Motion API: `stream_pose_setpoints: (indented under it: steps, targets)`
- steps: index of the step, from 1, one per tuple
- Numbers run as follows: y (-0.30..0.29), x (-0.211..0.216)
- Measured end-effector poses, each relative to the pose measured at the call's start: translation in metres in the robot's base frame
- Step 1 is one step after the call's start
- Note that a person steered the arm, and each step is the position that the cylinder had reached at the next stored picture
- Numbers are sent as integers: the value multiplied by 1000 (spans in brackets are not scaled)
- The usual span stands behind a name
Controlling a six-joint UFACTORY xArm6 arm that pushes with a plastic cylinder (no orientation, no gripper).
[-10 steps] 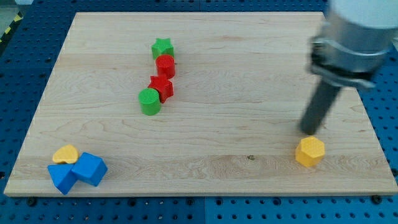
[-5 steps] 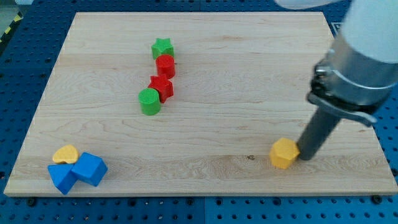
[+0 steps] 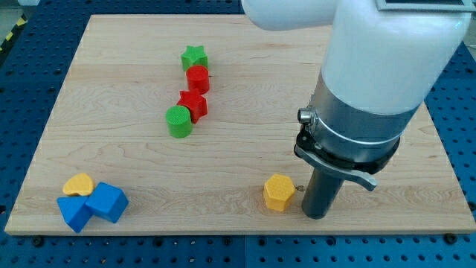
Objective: Push the yellow hexagon to the left of yellow heart
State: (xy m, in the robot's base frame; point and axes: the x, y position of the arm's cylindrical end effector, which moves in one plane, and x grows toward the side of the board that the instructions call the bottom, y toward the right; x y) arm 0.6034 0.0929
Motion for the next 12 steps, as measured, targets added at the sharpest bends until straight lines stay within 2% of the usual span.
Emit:
stream_pose_setpoints:
  steps: [1,2,3,4,5,6,9,10,11,12]
  targets:
    - [-2,-21]
    - [-31,-33]
    - [-41,-31]
    - [-20,-9]
    - [-22,-6]
    - [-51,-6]
    - [-192,-35]
    - [-201,-35]
    - [-171,-34]
    - [-171,-20]
